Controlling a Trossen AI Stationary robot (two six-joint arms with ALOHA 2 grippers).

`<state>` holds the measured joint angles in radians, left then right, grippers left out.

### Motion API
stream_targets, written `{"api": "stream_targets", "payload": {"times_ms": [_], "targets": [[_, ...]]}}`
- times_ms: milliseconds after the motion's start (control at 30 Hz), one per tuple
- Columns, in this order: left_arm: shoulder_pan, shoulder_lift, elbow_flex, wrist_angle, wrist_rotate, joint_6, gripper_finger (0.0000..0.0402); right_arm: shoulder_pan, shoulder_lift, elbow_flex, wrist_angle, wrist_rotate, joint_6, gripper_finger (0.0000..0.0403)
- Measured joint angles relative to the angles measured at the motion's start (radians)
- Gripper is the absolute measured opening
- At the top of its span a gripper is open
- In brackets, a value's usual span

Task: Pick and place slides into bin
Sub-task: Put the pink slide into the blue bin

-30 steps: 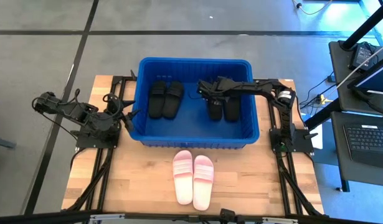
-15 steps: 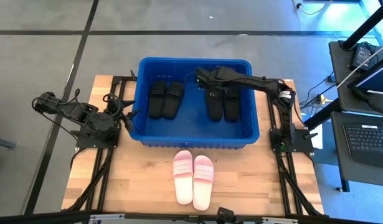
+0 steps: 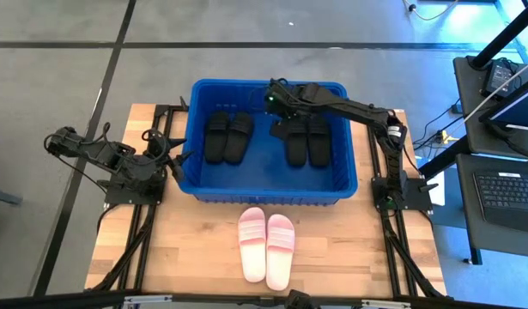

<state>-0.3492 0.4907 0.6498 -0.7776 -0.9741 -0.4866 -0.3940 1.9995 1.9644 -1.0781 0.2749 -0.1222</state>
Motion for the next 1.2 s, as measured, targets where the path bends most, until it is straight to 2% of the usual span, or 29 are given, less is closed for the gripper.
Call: {"api": "stream_targets", "payload": {"times_ms": [167,300,533,700,867,1200], "targets": [[0.0,0.0,0.0,0.0,0.0,0.0,0.0202,0.017,0.0,-0.008,0.119,-0.025,0.049,0.0291],[0.0,0.0,0.0,0.0,0.0,0.0,0.0202,0.033,0.0,-0.009,0.248,-0.07,0.034,0.0291],[0.0,0.0,0.0,0.0,0.0,0.0,0.0202,0.051,0.0,-0.009,0.448,-0.072,0.041,0.0291],[0.0,0.0,0.0,0.0,0.0,0.0,0.0202,0.063,0.0,-0.009,0.569,-0.129,0.037,0.0291],[0.0,0.0,0.0,0.0,0.0,0.0,0.0202,0.065,0.0,-0.01,0.61,-0.138,0.012,0.0292],[0.0,0.0,0.0,0.001,0.0,0.0,0.0202,0.065,-0.021,-0.011,0.559,-0.138,-0.04,0.0291]]}}
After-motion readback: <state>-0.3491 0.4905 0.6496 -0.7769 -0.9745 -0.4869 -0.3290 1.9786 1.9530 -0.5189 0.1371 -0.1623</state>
